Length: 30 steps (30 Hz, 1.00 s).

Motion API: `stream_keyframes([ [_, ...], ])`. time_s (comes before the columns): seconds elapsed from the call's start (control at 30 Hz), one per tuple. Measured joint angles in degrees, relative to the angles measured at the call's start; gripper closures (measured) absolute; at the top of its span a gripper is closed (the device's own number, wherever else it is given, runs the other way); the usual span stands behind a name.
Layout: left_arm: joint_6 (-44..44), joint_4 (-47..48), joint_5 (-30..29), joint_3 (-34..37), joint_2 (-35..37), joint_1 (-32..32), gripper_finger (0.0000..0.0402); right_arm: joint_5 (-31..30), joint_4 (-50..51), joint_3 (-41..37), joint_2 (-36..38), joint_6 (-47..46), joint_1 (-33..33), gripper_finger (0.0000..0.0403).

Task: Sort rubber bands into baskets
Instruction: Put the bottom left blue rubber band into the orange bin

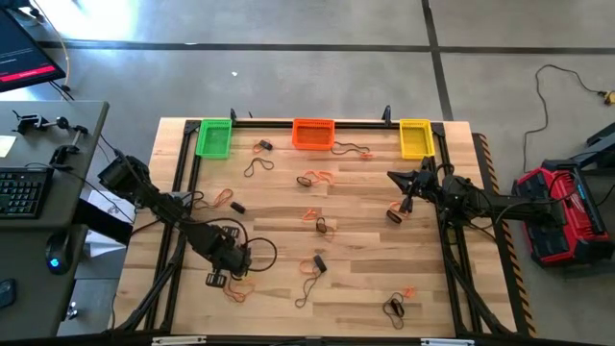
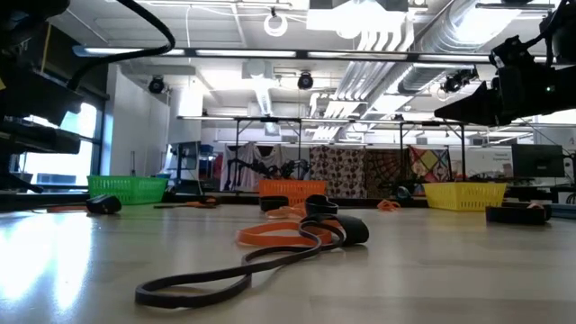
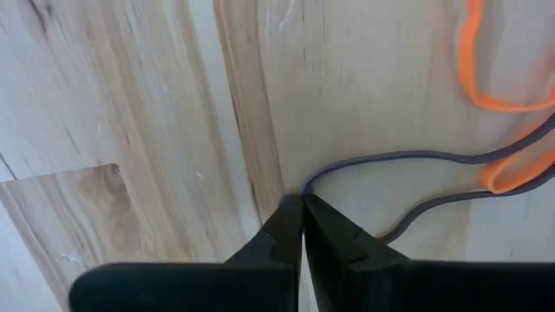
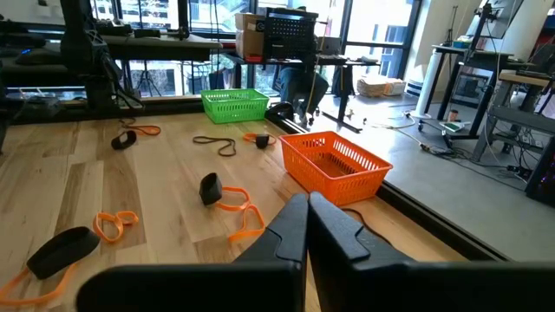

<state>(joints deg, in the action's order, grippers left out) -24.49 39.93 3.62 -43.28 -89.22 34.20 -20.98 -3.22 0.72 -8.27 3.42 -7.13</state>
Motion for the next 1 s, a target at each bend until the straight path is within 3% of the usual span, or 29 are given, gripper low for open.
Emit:
stream_keyframes([
  [0.73, -2.93, -13.85, 1.2, -0.05, 15.24, -16.33, 0.0401, 0.0, 0.0, 0.02, 0.0, 0.01, 0.01, 0.0402],
  [1.0, -2.17, -16.97, 1.24, -0.05, 17.49, -21.1, 0.0401, -0.01, -0.01, 0.0, -0.01, 0.0, 0.0, 0.0402],
])
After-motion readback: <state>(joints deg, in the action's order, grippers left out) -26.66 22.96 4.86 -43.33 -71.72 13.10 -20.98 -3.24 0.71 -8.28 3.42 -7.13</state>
